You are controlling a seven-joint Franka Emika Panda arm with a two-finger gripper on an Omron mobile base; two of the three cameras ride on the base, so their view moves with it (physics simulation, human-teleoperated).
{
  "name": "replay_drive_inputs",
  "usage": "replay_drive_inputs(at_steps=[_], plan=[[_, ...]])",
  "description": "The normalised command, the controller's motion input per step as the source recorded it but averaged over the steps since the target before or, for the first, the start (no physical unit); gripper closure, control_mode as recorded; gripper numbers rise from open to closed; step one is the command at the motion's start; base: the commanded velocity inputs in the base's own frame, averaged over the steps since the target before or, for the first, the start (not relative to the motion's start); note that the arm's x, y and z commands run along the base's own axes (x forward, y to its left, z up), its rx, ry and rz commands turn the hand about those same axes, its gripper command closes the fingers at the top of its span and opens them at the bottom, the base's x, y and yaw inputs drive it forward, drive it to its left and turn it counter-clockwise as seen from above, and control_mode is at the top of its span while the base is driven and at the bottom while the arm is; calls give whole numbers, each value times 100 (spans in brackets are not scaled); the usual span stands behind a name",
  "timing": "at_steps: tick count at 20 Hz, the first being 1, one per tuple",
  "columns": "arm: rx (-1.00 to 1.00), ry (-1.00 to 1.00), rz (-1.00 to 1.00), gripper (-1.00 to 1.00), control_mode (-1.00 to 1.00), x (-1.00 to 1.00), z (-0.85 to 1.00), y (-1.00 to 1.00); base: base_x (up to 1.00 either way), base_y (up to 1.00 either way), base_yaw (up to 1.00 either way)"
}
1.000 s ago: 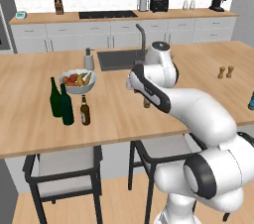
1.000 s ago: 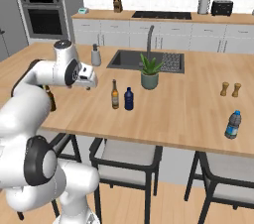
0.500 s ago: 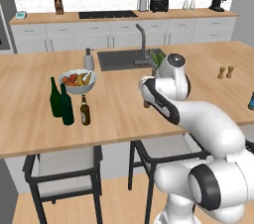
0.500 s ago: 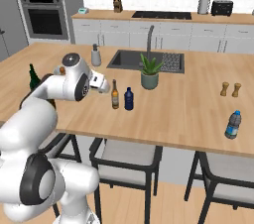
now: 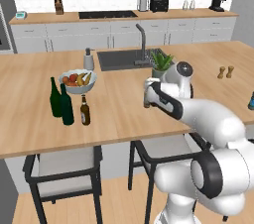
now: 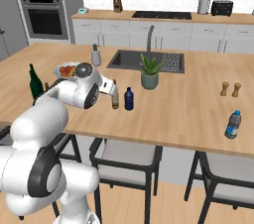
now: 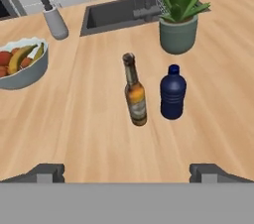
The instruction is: Move the plastic bottles in the middle to the plastics group, and the glass bottles in the middle to the glass group.
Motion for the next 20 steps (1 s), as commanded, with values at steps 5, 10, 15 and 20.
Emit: replay_drive_inputs(at_steps=[5,10,15,20], plan=[[0,5,0,-100,-100,37,11,0,0,0,0],[-5,0,0,-100,-100,37,0,0,0,0,0],[-5,0,0,-100,-100,38,-2,0,0,0,0],[-8,0,0,-100,-100,26,-21,0,0,0,0]])
